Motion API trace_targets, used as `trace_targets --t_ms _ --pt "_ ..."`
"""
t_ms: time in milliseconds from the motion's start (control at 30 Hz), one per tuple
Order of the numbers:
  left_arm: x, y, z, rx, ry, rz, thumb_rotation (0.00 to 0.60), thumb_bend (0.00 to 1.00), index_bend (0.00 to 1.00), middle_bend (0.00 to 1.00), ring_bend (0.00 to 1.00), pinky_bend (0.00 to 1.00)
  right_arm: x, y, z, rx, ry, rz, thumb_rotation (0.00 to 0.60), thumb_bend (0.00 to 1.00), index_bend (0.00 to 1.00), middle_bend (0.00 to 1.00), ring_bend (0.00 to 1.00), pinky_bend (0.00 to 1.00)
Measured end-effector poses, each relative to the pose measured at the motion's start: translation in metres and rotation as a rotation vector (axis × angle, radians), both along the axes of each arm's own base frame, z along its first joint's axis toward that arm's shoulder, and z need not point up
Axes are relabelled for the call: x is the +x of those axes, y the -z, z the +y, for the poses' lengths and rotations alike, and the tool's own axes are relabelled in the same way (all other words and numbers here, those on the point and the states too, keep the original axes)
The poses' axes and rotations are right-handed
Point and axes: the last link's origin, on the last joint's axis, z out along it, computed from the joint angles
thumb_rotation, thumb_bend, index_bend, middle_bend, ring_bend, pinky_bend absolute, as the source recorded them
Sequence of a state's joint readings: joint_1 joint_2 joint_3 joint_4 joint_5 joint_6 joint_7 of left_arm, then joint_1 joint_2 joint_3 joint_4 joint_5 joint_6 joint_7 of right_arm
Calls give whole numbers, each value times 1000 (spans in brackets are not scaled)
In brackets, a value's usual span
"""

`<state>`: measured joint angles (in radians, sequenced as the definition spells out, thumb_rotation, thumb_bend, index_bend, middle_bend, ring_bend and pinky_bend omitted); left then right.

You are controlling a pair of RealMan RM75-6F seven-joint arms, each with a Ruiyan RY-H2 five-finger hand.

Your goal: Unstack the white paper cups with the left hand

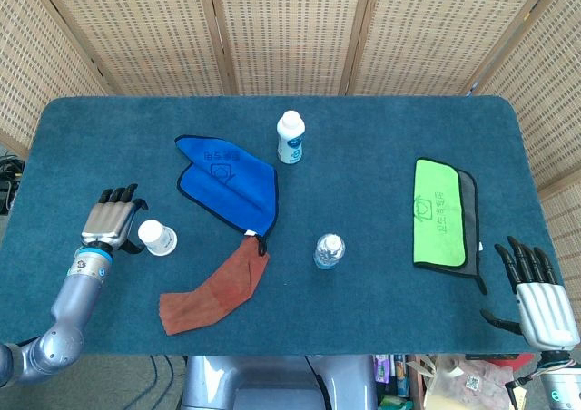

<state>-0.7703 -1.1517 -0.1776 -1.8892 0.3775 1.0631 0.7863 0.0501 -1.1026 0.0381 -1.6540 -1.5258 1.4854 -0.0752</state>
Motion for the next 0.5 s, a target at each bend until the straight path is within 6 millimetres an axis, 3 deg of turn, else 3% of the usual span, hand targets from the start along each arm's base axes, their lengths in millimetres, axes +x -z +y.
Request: trace_targets --t_ms 500 --pt "-5 9 5 -9 -13 8 600 240 288 0 0 0 -1 0 0 -2 3 0 600 117 0 0 0 0"
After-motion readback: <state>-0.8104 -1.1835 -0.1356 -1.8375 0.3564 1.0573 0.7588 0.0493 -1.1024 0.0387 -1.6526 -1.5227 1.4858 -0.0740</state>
